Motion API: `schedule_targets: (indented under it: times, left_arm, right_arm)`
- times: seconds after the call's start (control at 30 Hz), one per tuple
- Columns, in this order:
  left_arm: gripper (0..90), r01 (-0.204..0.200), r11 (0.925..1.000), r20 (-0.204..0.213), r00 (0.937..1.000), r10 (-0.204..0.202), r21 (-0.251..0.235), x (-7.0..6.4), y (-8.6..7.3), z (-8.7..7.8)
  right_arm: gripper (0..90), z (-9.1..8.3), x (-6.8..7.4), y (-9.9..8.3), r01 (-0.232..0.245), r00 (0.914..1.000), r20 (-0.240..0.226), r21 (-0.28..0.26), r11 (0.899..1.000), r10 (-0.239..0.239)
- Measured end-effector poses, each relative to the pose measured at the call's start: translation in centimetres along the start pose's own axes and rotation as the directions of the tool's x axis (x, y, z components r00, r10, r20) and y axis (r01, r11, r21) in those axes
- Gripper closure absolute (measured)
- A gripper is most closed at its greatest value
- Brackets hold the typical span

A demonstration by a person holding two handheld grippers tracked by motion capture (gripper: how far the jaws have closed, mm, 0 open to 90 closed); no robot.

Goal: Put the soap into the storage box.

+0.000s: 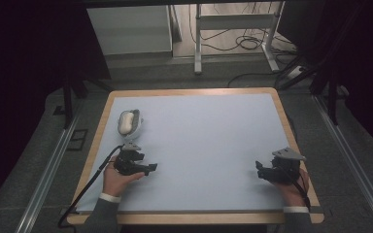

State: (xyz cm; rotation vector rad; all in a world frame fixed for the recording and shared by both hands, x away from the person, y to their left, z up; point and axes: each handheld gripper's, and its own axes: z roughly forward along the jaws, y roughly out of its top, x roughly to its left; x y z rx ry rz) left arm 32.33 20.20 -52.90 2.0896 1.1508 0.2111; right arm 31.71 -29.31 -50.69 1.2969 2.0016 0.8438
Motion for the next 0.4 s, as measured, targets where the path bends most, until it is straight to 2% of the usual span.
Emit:
schedule_targets:
  times: [0.4]
  left_arm:
    - [25.6, -0.001, 0.9999, 0.001, 1.0000, 0.001, -0.011, 0.09, 0.06, -0.28]
  right_arm:
    - [8.7, 0.22, 0.26, 0.03, 0.013, 0.9999, -0.004, 0.004, 1.000, -0.013]
